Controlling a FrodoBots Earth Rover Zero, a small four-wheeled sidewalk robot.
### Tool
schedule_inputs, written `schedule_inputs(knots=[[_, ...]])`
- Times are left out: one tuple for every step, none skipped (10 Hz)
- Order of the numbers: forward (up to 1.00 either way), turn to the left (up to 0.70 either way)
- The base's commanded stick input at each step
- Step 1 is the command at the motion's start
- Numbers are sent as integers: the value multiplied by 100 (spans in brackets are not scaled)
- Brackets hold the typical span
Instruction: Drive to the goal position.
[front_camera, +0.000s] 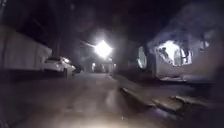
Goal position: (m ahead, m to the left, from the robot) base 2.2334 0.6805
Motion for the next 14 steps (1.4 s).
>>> schedule_inputs(knots=[[50, 0], [50, 0], [50, 0], [50, 0], [50, 0], [50, 0], [50, 0], [50, 0], [50, 0], [50, 0], [50, 0], [50, 0], [50, 0], [50, 0]])
